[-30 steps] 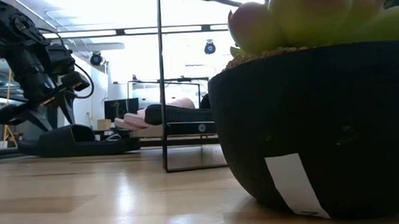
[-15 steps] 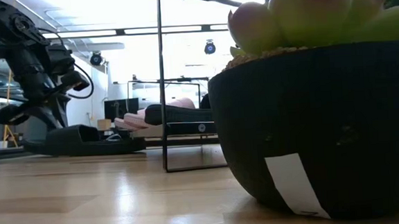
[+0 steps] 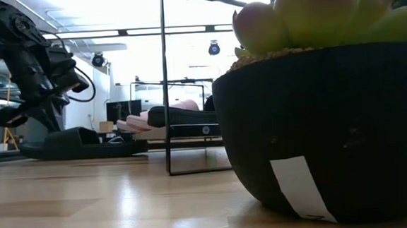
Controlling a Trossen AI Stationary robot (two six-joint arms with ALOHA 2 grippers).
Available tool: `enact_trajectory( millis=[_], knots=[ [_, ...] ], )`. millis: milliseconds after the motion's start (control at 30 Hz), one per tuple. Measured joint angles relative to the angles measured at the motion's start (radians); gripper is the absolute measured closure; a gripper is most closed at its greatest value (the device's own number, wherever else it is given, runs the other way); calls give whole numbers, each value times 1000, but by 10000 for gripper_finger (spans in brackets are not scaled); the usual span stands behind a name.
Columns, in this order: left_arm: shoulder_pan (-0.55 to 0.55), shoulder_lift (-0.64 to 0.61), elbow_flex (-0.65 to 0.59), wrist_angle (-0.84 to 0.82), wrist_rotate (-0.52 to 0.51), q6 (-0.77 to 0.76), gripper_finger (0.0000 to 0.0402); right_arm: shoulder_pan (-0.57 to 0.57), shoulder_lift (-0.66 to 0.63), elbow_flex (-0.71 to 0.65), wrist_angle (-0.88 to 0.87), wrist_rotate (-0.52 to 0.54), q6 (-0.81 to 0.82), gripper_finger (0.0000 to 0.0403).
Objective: Pick and place slides into the shelf
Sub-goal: Put the black slides on the shelf
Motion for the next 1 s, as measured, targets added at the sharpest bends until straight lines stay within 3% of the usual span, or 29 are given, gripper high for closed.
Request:
enact_trajectory(
  millis=[1000],
  knots=[
    [-1, -118, 0, -266, 287, 221, 401, -1, 0, 0, 0, 22, -1, 307]
  ],
)
